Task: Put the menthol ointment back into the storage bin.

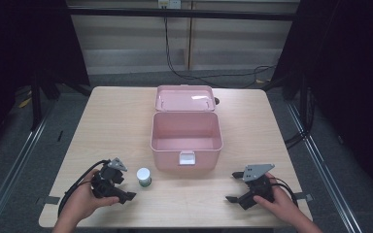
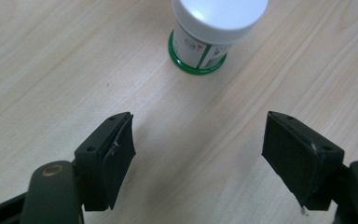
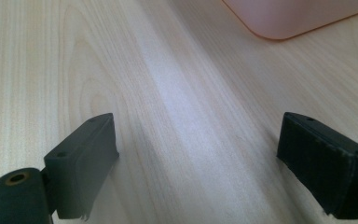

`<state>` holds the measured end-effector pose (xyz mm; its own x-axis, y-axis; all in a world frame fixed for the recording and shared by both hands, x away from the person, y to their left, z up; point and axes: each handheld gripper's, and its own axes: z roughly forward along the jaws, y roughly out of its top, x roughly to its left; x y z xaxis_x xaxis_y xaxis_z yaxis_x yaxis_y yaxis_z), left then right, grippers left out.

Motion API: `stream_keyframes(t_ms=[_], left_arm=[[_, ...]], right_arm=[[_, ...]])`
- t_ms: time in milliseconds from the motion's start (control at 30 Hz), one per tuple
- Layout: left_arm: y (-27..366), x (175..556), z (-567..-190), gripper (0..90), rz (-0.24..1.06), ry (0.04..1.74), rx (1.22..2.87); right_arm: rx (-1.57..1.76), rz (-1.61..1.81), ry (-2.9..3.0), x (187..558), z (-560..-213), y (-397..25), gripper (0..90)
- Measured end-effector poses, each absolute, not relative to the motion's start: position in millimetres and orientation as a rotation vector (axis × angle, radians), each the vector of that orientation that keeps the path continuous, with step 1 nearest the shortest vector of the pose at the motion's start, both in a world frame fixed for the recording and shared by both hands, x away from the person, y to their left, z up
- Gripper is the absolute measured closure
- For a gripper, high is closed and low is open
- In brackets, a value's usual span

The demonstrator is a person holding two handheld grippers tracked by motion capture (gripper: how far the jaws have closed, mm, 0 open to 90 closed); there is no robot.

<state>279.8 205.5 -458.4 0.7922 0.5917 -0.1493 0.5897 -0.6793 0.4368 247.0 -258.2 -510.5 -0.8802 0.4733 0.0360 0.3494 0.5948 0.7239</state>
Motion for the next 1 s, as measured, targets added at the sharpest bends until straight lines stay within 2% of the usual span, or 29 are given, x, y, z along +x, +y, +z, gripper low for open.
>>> stream_keyframes(t_ms=[400, 633, 1000], left_arm=[[183, 297, -435, 26.8, -0.070, 0.932, 2.580], [165, 311, -433, 28.7, -0.088, 0.939, 2.664], [140, 328, -436, 31.9, -0.137, 0.964, 2.697]], right_arm=[[0.690, 1.155, 2.660, 247, -510, -258, 11.2], [0.692, 1.155, 2.660, 247, -510, -258, 11.2], [0.692, 1.155, 2.660, 247, -510, -258, 11.2]])
